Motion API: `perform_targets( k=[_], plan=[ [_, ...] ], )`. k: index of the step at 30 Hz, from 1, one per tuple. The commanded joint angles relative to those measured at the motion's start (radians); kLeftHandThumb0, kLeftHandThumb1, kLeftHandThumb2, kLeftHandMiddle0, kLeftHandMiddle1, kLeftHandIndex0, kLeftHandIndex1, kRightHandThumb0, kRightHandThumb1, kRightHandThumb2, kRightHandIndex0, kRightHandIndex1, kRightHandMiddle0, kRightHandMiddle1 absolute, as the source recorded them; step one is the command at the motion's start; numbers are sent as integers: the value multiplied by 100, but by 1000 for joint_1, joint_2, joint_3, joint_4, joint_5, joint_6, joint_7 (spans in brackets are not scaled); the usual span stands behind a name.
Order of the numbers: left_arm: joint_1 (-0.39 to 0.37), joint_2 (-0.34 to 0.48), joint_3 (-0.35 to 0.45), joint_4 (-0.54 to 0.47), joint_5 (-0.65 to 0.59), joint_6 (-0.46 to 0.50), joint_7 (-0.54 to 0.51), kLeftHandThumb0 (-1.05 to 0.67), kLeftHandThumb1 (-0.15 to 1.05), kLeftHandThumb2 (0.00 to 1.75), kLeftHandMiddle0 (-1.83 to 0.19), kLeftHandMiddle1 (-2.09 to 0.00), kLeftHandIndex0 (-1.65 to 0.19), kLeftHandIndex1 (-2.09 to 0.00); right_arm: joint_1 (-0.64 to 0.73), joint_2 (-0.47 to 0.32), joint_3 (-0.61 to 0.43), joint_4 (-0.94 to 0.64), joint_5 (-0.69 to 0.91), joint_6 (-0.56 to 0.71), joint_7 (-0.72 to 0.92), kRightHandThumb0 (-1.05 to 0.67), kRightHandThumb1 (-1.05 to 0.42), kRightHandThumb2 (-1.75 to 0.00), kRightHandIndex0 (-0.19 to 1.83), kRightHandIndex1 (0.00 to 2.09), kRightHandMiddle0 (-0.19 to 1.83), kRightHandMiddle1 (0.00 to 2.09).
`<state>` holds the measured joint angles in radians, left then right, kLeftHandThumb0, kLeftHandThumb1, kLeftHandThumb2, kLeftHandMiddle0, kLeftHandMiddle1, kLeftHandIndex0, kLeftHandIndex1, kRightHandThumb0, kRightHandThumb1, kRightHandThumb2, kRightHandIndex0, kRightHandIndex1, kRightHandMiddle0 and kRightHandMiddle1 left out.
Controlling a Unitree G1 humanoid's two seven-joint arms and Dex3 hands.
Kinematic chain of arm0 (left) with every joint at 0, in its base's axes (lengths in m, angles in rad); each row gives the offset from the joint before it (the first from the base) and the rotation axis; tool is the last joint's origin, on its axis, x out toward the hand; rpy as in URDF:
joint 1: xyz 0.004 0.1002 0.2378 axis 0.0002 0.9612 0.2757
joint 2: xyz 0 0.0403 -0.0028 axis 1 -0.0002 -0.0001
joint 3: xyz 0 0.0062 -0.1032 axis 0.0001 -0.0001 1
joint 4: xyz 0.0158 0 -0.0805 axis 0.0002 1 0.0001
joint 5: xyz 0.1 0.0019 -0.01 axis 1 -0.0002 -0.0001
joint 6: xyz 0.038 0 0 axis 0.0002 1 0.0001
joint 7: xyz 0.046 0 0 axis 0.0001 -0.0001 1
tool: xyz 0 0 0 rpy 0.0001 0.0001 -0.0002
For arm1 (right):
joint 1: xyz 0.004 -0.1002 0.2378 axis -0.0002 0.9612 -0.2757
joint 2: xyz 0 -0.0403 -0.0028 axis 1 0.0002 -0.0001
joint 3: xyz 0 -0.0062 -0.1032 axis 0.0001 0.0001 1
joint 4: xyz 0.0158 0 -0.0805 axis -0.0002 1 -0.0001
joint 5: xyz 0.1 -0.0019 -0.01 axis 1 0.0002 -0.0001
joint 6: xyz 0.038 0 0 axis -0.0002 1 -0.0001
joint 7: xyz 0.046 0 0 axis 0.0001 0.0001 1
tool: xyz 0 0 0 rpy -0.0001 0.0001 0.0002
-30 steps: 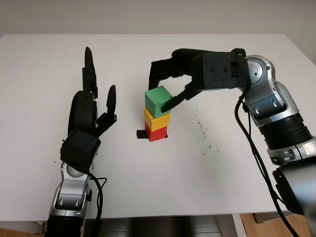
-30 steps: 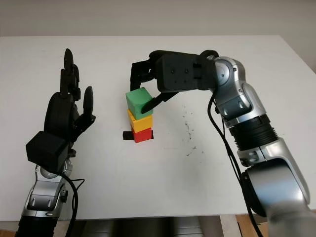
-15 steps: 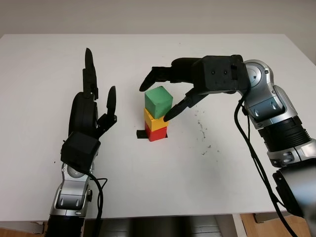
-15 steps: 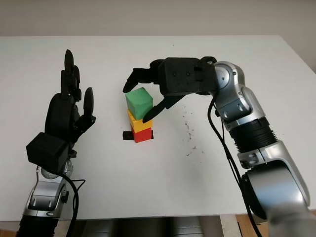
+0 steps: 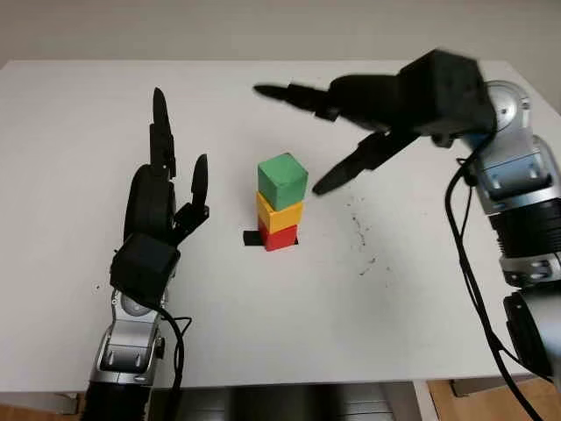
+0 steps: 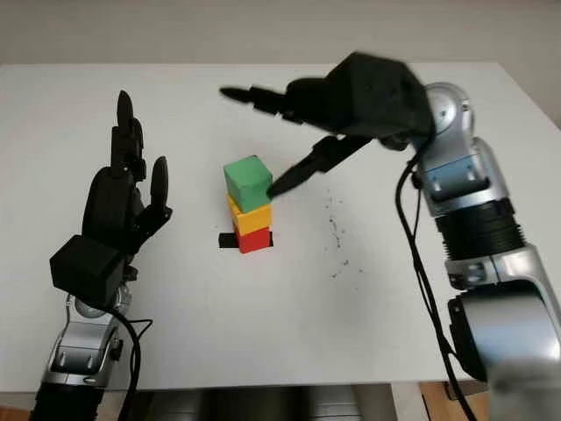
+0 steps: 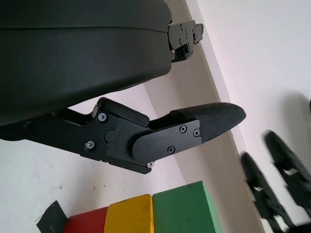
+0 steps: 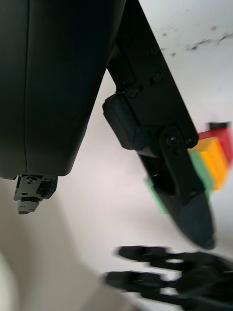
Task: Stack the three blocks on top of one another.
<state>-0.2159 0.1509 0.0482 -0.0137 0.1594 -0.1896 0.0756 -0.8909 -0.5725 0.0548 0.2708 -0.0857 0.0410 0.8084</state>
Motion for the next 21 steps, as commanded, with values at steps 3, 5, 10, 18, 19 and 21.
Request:
perform_targets(
  k=[3, 5, 10, 18, 19, 21],
  plan=[
    [-3, 7, 7, 13, -23, -15, -20, -77, 105, 71, 17, -5, 19, -2, 151, 29, -81, -31, 73, -16, -93, -91, -105, -60, -19, 0, -19, 0],
    [-7, 9, 9, 20, -31, -17, -28, -77, 105, 71, 19, -4, 19, 0, 203, 57, -112, -45, 131, 5, -122, -85, -105, -62, -19, 0, -19, 0],
    [-11, 9, 14, 29, -50, -16, -47, -78, 105, 72, 19, -3, 19, 0, 300, 121, -140, -79, 193, 50, -217, -87, -105, -67, -19, 0, -19, 0],
    [-15, 7, 9, 36, -51, -4, -56, -78, 105, 73, 19, -1, 19, 0, 363, 261, -148, -23, 223, 6, -369, -89, -105, -68, -19, 0, -19, 0],
    [-13, 5, 9, 36, -52, -4, -56, -78, 105, 73, 19, 0, 19, 0, 370, 272, -149, -16, 226, -6, -377, -89, -105, -68, -19, 0, -19, 0],
    [-9, -1, 10, 35, -60, -4, -56, -78, 105, 73, 19, 0, 19, 0, 386, 296, -147, -5, 235, -32, -384, -88, -105, -68, -19, 0, -19, 0]
  ],
)
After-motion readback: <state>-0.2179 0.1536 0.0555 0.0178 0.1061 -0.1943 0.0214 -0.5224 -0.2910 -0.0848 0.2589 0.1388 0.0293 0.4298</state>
